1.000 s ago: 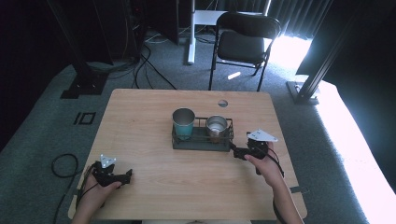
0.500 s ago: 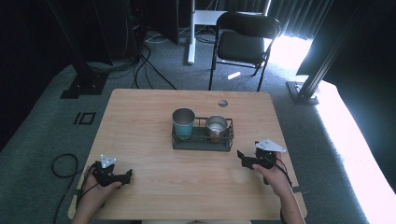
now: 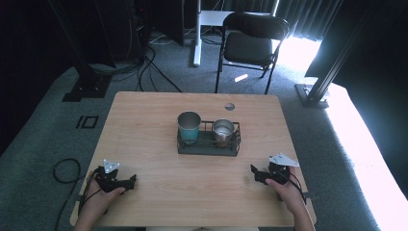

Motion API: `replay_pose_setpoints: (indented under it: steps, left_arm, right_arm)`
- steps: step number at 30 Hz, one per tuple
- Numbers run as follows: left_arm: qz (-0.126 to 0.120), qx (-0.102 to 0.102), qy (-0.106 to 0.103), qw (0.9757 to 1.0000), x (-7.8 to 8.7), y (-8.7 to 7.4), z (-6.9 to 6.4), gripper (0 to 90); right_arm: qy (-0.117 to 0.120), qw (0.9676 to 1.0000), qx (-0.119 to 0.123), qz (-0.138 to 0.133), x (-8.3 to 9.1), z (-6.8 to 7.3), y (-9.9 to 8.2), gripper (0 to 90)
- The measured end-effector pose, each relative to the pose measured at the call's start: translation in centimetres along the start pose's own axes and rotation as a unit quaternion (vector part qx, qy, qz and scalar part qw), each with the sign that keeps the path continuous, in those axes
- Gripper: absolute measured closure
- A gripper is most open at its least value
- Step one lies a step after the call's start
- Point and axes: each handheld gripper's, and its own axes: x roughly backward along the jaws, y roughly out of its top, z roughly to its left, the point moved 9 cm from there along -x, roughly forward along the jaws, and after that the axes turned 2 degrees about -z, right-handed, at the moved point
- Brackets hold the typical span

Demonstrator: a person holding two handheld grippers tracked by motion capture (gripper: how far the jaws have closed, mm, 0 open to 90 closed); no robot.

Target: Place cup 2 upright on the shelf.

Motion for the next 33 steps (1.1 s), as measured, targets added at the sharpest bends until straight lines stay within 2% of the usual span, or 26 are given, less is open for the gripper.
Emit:
replay_pose_setpoints:
  steps: [16,22,27,33]
  left_arm:
    - [0.0,0.0,0.0,1.0,0.0,0.0,0.0,1.0]
    - [0.0,0.0,0.0,1.0,0.0,0.0,0.0,1.0]
    - [0.0,0.0,0.0,1.0,0.0,0.0,0.0,1.0]
    - [0.0,0.0,0.0,1.0,0.0,0.0,0.0,1.0]
  right_arm:
    - [-0.026,0.999,-0.031,0.02,1.7,-1.1,-2.7,11.1]
    - [-0.04,0.9982,-0.021,0.038,2.2,-1.4,-3.9,11.1]
    - [-0.031,0.9974,-0.037,0.054,2.6,-1.4,-4.5,11.1]
    - [-0.036,0.9962,-0.038,0.07,2.6,-1.4,-4.9,11.1]
